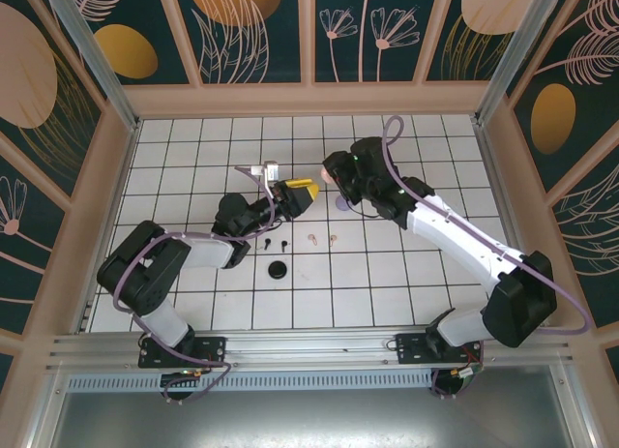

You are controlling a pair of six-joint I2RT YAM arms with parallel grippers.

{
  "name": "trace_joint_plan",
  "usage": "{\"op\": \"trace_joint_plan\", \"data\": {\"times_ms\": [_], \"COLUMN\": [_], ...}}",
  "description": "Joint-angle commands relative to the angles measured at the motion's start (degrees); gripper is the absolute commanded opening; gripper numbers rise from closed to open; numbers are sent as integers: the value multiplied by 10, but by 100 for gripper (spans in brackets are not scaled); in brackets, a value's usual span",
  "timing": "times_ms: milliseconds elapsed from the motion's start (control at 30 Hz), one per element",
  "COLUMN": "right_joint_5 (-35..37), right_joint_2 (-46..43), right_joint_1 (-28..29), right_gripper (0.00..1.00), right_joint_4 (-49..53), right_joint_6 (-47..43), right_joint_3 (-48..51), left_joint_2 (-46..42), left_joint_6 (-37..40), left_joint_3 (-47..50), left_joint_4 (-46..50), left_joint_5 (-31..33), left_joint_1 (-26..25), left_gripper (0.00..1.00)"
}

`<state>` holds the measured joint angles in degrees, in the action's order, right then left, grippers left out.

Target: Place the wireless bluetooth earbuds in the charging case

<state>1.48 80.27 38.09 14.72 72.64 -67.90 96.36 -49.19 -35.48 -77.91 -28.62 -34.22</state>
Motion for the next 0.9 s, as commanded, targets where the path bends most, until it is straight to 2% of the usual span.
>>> {"op": "trace_joint_plan", "data": {"times_ms": [0,633,800,867], "right_joint_5": [13,6,6,6], "right_joint_2": [7,16,16,16], "right_joint_1": [7,18,19,19], "right_gripper": [26,25,25,25], "right_joint_4": [-22,-29,-29,-29], "right_joint_6": [14,17,16,17], "right_joint_3": [-23,-29,-28,-27], "left_joint_2": [12,57,62,65], "left_joint_6": [-19,-24,-24,-25], "left_joint_3": [-20,-60,-67,-72], "left_joint_4": [-59,-64,-64,-65], "left_joint_5": [-10,5,10,9], "left_joint_1": [-5,-15,-16,-16], "left_gripper": [51,51,48,43]}}
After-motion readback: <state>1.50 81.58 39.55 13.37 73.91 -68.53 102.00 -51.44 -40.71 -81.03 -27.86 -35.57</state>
